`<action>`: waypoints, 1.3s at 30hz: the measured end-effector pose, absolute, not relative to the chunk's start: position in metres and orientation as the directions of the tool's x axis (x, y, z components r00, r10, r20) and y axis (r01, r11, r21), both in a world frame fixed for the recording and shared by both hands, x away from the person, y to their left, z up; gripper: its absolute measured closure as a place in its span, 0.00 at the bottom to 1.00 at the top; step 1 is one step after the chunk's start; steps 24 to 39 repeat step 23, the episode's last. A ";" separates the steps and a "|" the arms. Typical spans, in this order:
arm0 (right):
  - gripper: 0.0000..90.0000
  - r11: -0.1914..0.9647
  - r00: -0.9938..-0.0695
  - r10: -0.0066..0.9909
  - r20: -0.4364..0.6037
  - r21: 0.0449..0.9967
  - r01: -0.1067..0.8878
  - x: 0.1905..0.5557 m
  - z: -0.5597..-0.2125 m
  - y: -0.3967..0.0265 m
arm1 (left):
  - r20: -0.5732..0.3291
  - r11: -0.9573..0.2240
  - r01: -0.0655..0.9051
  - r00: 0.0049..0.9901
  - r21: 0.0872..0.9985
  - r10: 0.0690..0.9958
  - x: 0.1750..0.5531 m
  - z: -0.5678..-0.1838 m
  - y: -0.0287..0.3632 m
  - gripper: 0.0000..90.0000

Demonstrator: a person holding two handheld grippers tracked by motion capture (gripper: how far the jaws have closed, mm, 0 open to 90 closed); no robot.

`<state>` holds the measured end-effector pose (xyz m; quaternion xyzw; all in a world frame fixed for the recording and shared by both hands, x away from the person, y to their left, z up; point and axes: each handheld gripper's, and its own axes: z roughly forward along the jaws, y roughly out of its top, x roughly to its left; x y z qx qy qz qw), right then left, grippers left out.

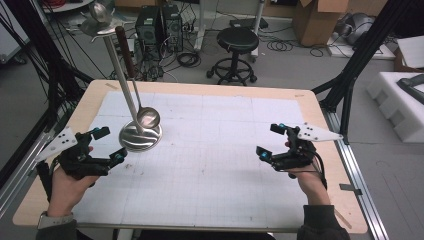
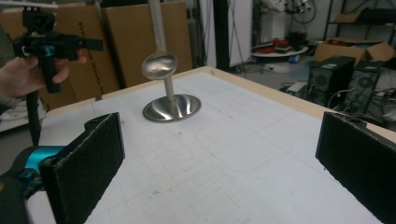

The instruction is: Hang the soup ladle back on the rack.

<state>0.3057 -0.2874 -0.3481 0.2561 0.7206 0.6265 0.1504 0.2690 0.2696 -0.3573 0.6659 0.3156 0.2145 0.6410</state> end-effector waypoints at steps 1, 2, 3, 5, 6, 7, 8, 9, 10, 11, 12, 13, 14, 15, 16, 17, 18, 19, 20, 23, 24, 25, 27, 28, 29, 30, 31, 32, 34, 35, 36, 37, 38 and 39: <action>0.00 0.069 -0.815 0.568 0.113 0.981 0.183 0.304 -0.349 -0.294 | -0.118 0.017 0.147 0.710 0.989 0.695 0.269 -0.358 0.269 0.02; 0.00 0.058 -0.810 0.575 0.117 0.981 0.184 0.302 -0.350 -0.300 | -0.116 0.015 0.147 0.711 0.989 0.694 0.269 -0.358 0.269 0.02; 0.00 0.048 -0.804 0.583 0.119 0.982 0.181 0.302 -0.351 -0.305 | -0.118 0.017 0.148 0.710 0.989 0.694 0.269 -0.358 0.268 0.02; 0.00 0.061 -0.786 0.608 0.111 0.981 0.186 0.301 -0.353 -0.314 | -0.116 0.014 0.148 0.710 0.989 0.694 0.270 -0.358 0.268 0.02; 0.00 0.067 -0.780 0.617 0.105 0.980 0.185 0.299 -0.354 -0.318 | -0.115 0.011 0.149 0.710 0.989 0.695 0.270 -0.358 0.267 0.02; 0.00 0.064 -0.781 0.615 0.110 0.980 0.188 0.298 -0.355 -0.322 | -0.113 0.008 0.149 0.710 0.989 0.695 0.270 -0.358 0.268 0.02; 0.00 0.062 -0.783 0.611 0.115 0.979 0.192 0.297 -0.356 -0.326 | -0.112 0.007 0.149 0.708 0.989 0.697 0.270 -0.359 0.268 0.02; 0.00 0.066 -0.783 0.612 0.112 0.979 0.191 0.295 -0.357 -0.329 | -0.113 0.008 0.149 0.707 0.989 0.698 0.270 -0.359 0.268 0.02; 0.00 0.070 -0.781 0.614 0.110 0.979 0.193 0.294 -0.358 -0.333 | -0.110 0.005 0.148 0.709 0.989 0.697 0.271 -0.359 0.268 0.02; 0.00 0.068 -0.780 0.617 0.108 0.979 0.190 0.293 -0.358 -0.336 | -0.106 0.000 0.148 0.708 0.989 0.698 0.271 -0.361 0.268 0.02; 0.00 0.060 -0.775 0.621 0.115 0.979 0.194 0.292 -0.359 -0.340 | -0.106 -0.004 0.153 0.705 0.988 0.701 0.272 -0.362 0.270 0.02; 0.00 0.050 -0.769 0.628 0.121 0.980 0.195 0.291 -0.360 -0.344 | -0.112 -0.005 0.163 0.698 0.987 0.707 0.273 -0.364 0.271 0.02; 0.00 0.045 -0.764 0.634 0.118 0.981 0.189 0.290 -0.361 -0.349 | -0.115 -0.002 0.165 0.695 0.986 0.709 0.273 -0.365 0.272 0.02; 0.00 0.040 -0.762 0.636 0.124 0.980 0.193 0.289 -0.361 -0.351 | -0.117 0.001 0.165 0.695 0.986 0.709 0.274 -0.365 0.273 0.02; 0.00 0.035 -0.760 0.638 0.127 0.981 0.193 0.288 -0.362 -0.354 | -0.121 0.006 0.165 0.694 0.986 0.710 0.274 -0.366 0.274 0.02; 0.00 0.032 -0.757 0.639 0.135 0.979 0.201 0.288 -0.363 -0.356 | -0.118 0.001 0.166 0.693 0.986 0.711 0.274 -0.366 0.275 0.02; 0.00 0.033 -0.752 0.646 0.132 0.979 0.200 0.289 -0.365 -0.358 | -0.116 0.001 0.164 0.692 0.986 0.712 0.274 -0.366 0.274 0.02; 0.00 0.029 -0.750 0.647 0.139 0.978 0.206 0.289 -0.365 -0.358 | -0.109 -0.001 0.156 0.693 0.988 0.712 0.273 -0.366 0.274 0.02; 0.00 0.021 -0.749 0.645 0.149 0.977 0.212 0.289 -0.367 -0.358 | -0.106 0.000 0.149 0.698 0.989 0.708 0.273 -0.366 0.273 0.02; 0.00 0.027 -0.756 0.637 0.151 0.976 0.218 0.290 -0.369 -0.355 | -0.107 0.002 0.149 0.700 0.989 0.706 0.273 -0.365 0.273 0.02; 0.00 0.027 -0.756 0.637 0.151 0.976 0.218 0.290 -0.369 -0.355 | -0.107 0.002 0.149 0.700 0.989 0.706 0.273 -0.365 0.273 0.02; 0.00 0.027 -0.756 0.637 0.151 0.976 0.218 0.290 -0.369 -0.355 | -0.107 0.002 0.149 0.700 0.989 0.706 0.273 -0.365 0.273 0.02; 0.00 0.027 -0.756 0.637 0.151 0.976 0.218 0.290 -0.369 -0.355 | -0.107 0.002 0.149 0.700 0.989 0.706 0.273 -0.365 0.273 0.02; 0.00 0.027 -0.756 0.637 0.151 0.976 0.218 0.290 -0.369 -0.355 | -0.107 0.002 0.149 0.700 0.989 0.706 0.273 -0.365 0.273 0.02; 0.00 0.027 -0.756 0.637 0.151 0.976 0.218 0.290 -0.369 -0.355 | -0.107 0.002 0.149 0.700 0.989 0.706 0.273 -0.365 0.273 0.02; 0.00 0.027 -0.756 0.637 0.151 0.976 0.218 0.290 -0.369 -0.355 | -0.107 0.002 0.149 0.700 0.989 0.706 0.273 -0.365 0.273 0.02; 0.00 0.027 -0.756 0.637 0.151 0.976 0.218 0.290 -0.369 -0.355 | -0.107 0.002 0.149 0.700 0.989 0.706 0.273 -0.365 0.273 0.02; 0.00 0.027 -0.756 0.637 0.151 0.976 0.218 0.290 -0.369 -0.355 | -0.107 0.002 0.149 0.700 0.989 0.706 0.273 -0.365 0.273 0.02; 0.00 0.027 -0.756 0.637 0.151 0.976 0.218 0.290 -0.369 -0.355 | -0.107 0.002 0.149 0.700 0.989 0.706 0.273 -0.365 0.273 0.02; 0.00 0.027 -0.756 0.637 0.151 0.976 0.218 0.290 -0.369 -0.355 | -0.107 0.002 0.149 0.700 0.989 0.706 0.273 -0.365 0.273 0.02; 0.00 0.027 -0.756 0.637 0.151 0.976 0.218 0.290 -0.369 -0.355 | -0.107 0.002 0.149 0.700 0.989 0.706 0.273 -0.365 0.273 0.02; 0.00 0.027 -0.756 0.637 0.151 0.976 0.218 0.290 -0.369 -0.355 | -0.107 0.002 0.149 0.700 0.989 0.706 0.273 -0.365 0.273 0.02; 0.00 0.027 -0.756 0.637 0.151 0.976 0.218 0.290 -0.369 -0.355 | -0.107 0.002 0.149 0.700 0.989 0.706 0.273 -0.365 0.273 0.02; 0.00 0.027 -0.756 0.637 0.151 0.976 0.218 0.290 -0.369 -0.355 | -0.107 0.002 0.149 0.700 0.989 0.706 0.273 -0.365 0.273 0.02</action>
